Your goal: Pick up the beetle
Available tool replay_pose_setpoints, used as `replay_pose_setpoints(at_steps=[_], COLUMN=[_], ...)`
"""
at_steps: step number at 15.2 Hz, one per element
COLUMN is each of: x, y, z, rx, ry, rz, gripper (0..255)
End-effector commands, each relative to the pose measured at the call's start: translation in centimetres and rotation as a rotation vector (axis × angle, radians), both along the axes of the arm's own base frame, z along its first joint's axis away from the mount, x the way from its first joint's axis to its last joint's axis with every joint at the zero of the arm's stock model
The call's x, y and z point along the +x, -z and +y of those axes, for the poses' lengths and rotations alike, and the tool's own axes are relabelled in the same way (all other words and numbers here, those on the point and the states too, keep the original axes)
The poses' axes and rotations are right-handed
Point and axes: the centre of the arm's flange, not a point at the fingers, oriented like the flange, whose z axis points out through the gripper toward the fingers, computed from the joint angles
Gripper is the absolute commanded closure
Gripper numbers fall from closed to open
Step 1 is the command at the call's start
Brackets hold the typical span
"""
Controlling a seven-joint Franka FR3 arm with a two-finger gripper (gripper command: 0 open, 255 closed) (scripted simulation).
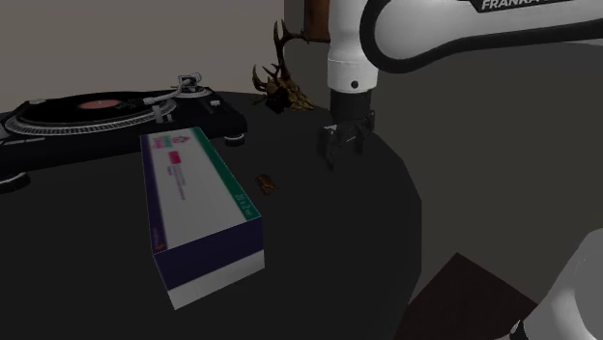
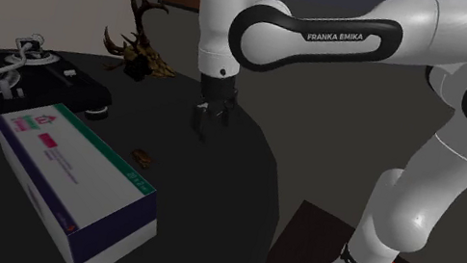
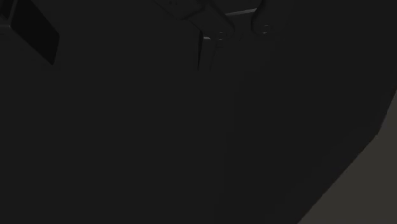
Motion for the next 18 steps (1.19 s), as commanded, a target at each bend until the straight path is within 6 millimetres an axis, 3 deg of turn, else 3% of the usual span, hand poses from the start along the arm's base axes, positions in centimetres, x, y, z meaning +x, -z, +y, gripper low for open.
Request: replay_pose_setpoints(at_steps=[1,13,18], x=[1.4,9.3,9.3], y=[-0.1,0.1,2.7], z=[2.2,15.3,15.3], rx=[0.005,0.026,0.026], ry=[0.003,0.015,0.015], rz=[0.003,0.021,0.021], gripper=[0,0,0])
